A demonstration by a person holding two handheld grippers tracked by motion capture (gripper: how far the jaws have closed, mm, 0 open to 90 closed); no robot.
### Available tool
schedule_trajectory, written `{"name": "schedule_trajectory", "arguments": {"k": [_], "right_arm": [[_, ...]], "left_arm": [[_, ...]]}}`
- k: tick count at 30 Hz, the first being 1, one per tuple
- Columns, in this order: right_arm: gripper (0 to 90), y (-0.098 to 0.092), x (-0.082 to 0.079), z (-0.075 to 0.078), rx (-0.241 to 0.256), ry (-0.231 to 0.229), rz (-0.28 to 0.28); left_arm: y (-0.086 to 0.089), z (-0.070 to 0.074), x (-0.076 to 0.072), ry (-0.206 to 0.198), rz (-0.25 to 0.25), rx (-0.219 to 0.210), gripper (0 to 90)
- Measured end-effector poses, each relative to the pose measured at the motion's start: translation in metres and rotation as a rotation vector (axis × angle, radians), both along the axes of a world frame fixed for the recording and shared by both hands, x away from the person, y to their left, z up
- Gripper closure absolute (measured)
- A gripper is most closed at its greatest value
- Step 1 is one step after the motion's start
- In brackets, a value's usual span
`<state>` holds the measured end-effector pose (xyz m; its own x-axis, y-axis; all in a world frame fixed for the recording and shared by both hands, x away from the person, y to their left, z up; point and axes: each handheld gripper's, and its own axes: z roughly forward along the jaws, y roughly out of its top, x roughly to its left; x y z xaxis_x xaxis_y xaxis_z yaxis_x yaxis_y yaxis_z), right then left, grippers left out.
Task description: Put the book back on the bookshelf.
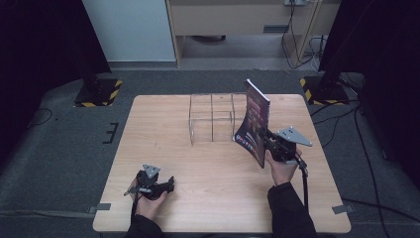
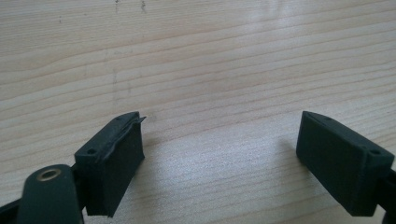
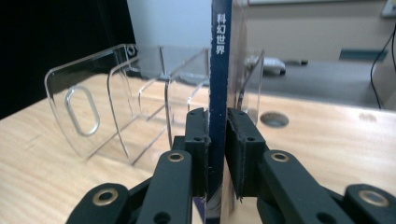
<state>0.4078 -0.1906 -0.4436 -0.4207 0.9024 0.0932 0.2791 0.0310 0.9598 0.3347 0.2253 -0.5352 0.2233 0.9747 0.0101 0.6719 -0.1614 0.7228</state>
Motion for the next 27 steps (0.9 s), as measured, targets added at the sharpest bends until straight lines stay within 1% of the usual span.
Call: {"name": "schedule_trajectory", "arguments": {"k": [6, 11, 14, 17, 21, 27], "right_arm": [[81.6, -0.004, -0.011, 0.0, -0.017, 0.045, -0.003], [81.3, -0.008, -0.02, -0.004, -0.007, 0.07, -0.008], [80.0, -0.009, -0.027, -0.005, -0.024, 0.083, -0.009], [75.5, -0.01, -0.03, -0.005, -0.015, 0.093, -0.009], [70.6, -0.014, -0.028, 0.0, 0.02, 0.08, 0.0], [68.7, -0.014, -0.016, 0.015, 0.009, 0.055, 0.0]], "left_arm": [[0.0, 0.0, 0.0, 0.0, 0.0, 0.0, 13.9], [0.0, 0.0, 0.0, 0.0, 0.0, 0.0, 13.9], [0.0, 0.0, 0.0, -0.001, 0.001, -0.001, 13.8], [0.0, 0.0, 0.0, 0.0, 0.001, 0.0, 13.8], [0.0, 0.0, 0.0, 0.0, 0.001, 0.0, 13.8], [0.0, 0.0, 0.0, 0.0, 0.001, 0.0, 13.7]]}}
